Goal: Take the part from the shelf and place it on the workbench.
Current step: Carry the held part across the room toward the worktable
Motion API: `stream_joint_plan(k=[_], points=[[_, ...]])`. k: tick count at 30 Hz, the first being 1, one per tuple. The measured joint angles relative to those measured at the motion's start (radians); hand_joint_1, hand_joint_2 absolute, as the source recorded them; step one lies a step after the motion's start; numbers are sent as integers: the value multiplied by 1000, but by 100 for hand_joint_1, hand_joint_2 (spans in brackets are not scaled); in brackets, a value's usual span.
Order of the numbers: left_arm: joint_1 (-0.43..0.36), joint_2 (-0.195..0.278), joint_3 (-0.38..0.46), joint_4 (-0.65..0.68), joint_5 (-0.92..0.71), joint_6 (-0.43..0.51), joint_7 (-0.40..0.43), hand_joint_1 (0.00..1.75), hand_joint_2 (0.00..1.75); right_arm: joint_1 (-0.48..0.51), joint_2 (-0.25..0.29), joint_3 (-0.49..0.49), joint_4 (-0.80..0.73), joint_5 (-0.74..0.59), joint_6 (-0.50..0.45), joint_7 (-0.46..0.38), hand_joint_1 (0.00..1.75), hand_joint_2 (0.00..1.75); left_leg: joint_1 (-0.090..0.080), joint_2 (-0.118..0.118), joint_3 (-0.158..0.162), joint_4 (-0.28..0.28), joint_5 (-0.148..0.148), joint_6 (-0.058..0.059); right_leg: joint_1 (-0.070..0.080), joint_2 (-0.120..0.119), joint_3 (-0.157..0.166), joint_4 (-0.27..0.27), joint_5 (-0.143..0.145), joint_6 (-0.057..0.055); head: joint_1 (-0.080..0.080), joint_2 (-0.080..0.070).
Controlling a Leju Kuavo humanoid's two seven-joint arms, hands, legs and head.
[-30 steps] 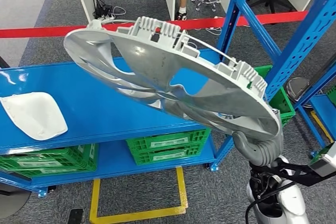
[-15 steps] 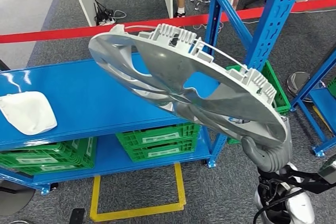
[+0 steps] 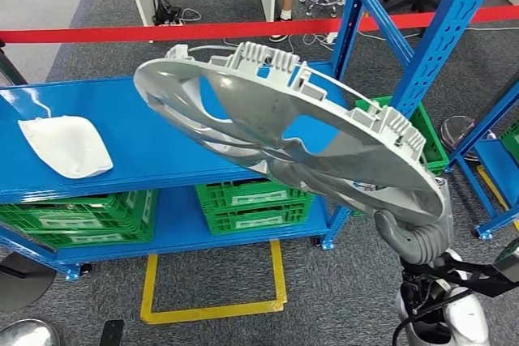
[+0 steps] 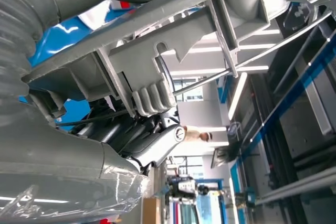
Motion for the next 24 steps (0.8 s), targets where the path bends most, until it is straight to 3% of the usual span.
stream_joint_plan(k=[1, 2, 3, 5, 7, 9, 11, 13, 15, 16, 17, 18, 19, 21, 22, 24], points=[[1, -1, 0, 2, 6, 2, 1, 0, 175, -2, 0, 0, 4, 2, 0, 0, 175, 175, 0, 0, -9, 1, 7, 0, 0, 0, -10, 53, -25, 2, 0, 0], [2, -2, 0, 3, 12, 3, 3, 0, 175, -3, 0, 0, 8, 5, -1, 1, 175, 175, -1, 0, -19, 1, 15, 0, 0, 0, -6, 77, -29, 3, 0, 0], [3, -4, 0, 4, 16, 4, 3, 0, 175, -4, 0, 0, 11, 8, -3, 1, 175, 175, -1, 0, -27, 2, 21, -1, 0, 0, 17, 63, -16, 3, 0, 0], [4, -6, 0, 5, 23, 4, 3, 0, 175, -5, 0, -1, 16, 16, -8, 2, 175, 175, -1, -1, -40, 3, 33, -7, 0, 0, 109, -60, 26, 0, 0, 0], [5, -7, 0, 8, 26, 6, 5, 0, 175, -6, 0, -4, 17, 18, -10, 1, 175, 175, -3, -2, -49, 6, 44, -16, 3, 1, 192, -182, 38, -8, -1, 0], [5, -7, -1, 11, 26, 8, 12, 0, 175, -5, 0, -9, 17, 19, -11, -2, 175, 175, -5, -3, -55, 7, 55, -28, 6, 2, 210, -215, 36, -18, 0, 0], [7, -5, -3, 16, 28, 10, 23, 0, 175, -1, 0, -15, 17, 20, -13, -5, 175, 175, -3, -3, -61, 12, 54, -41, 5, 2, 196, -215, 47, -34, 1, 0], [8, -4, -6, 19, 29, 12, 33, 0, 175, 3, 0, -20, 16, 23, -16, -7, 175, 175, -1, -3, -83, 64, -4, -53, 1, 0, 179, -219, 65, -50, -5, 0], [9, -4, -12, 20, 30, 10, 38, 0, 175, 12, 0, -25, 13, 25, -18, -9, 175, 175, 2, -3, -123, 184, -95, -63, 1, -1, 160, -218, 81, -57, -10, 0], [9, -4, -14, 20, 31, 8, 39, 0, 175, 19, 0, -27, 12, 26, -19, -10, 175, 175, 3, -3, -138, 242, -123, -66, 1, -2, 150, -217, 90, -58, -10, 0], [8, -4, -17, 20, 32, 6, 39, 0, 175, 26, 0, -29, 11, 27, -20, -10, 175, 175, 4, -3, -142, 277, -131, -68, 1, -2, 139, -217, 97, -57, -10, 0], [8, -3, -19, 20, 34, 5, 39, 0, 175, 32, 0, -31, 11, 28, -21, -10, 175, 175, 5, -3, -129, 277, -119, -69, 1, -2, 129, -216, 104, -55, -10, 0], [8, -2, -20, 20, 35, 5, 39, 0, 175, 36, 0, -31, 11, 29, -21, -10, 175, 175, 6, -3, -97, 239, -94, -68, 0, -2, 120, -215, 111, -53, -10, 0], [4, 0, -22, 20, 37, 4, 39, 0, 175, 42, 0, -34, 7, 30, -21, -10, 175, 175, 8, -3, -6, 107, -49, -65, 1, -1, 105, -212, 122, -44, -11, 0], [2, 1, -23, 20, 37, 3, 39, 0, 175, 43, 0, -36, 4, 30, -21, -10, 175, 175, 7, -4, 29, 50, -42, -62, 3, -1, 99, -210, 128, -38, -10, 0], [-2, 2, -25, 20, 42, -1, 32, 0, 175, 45, 0, -38, -1, 30, -21, -10, 175, 175, 5, -6, 51, 1, -43, -51, 5, -2, 90, -208, 141, -25, -10, 0]])
